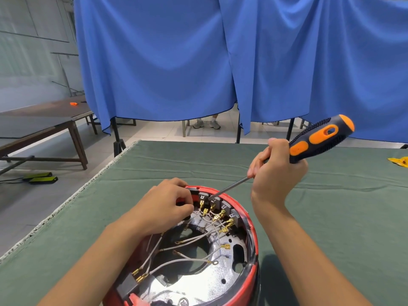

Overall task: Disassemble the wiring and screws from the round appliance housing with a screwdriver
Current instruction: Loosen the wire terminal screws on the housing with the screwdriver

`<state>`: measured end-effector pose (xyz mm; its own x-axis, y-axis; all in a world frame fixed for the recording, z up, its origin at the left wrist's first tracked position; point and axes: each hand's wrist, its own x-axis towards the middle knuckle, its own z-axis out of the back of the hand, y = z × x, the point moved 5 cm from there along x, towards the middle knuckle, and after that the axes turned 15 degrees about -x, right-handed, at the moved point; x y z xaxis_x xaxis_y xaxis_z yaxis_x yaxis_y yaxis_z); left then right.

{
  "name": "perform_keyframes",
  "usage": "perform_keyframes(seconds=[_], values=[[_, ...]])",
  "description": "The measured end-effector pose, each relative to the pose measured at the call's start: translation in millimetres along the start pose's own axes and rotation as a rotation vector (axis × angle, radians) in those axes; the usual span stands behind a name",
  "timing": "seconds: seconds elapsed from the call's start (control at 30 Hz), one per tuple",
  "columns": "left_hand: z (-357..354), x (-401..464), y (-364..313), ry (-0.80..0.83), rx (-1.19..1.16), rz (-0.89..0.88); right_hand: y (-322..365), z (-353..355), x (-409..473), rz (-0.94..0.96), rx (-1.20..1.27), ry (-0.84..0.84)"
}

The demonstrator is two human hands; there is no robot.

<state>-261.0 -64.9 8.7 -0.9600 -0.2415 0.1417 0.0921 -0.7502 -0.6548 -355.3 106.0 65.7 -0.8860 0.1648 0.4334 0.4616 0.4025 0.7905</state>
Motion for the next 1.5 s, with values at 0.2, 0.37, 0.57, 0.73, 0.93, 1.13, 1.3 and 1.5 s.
perform_keyframes(seconds=[0.2, 0.37, 0.57, 0.73, 0.93, 1.13, 1.3, 1.5], values=[[0, 0, 1, 0.003, 0.016, 0.007, -1, 0, 0, 0.014, 0.010, 0.002], [0, 1, 1, -0.007, 0.011, 0.003, -4, -1, -1, 0.003, 0.009, 0.001], [-1, 1, 2, -0.006, 0.023, 0.005, -11, 5, 4, -0.046, 0.023, -0.043], [-1, 2, 3, -0.012, 0.068, -0.003, -17, 9, 8, -0.112, 0.067, -0.074], [-2, 1, 2, -0.004, 0.107, -0.033, -22, 10, 11, -0.147, 0.064, -0.087], [-4, -1, -4, 0.021, 0.161, -0.028, -16, 6, 11, -0.133, 0.061, -0.037], [-7, -1, -8, 0.002, 0.214, 0.007, -9, 5, 10, -0.139, 0.088, -0.012], [-1, -4, -17, -0.016, 0.230, -0.011, -2, 13, 10, -0.129, 0.086, -0.020]])
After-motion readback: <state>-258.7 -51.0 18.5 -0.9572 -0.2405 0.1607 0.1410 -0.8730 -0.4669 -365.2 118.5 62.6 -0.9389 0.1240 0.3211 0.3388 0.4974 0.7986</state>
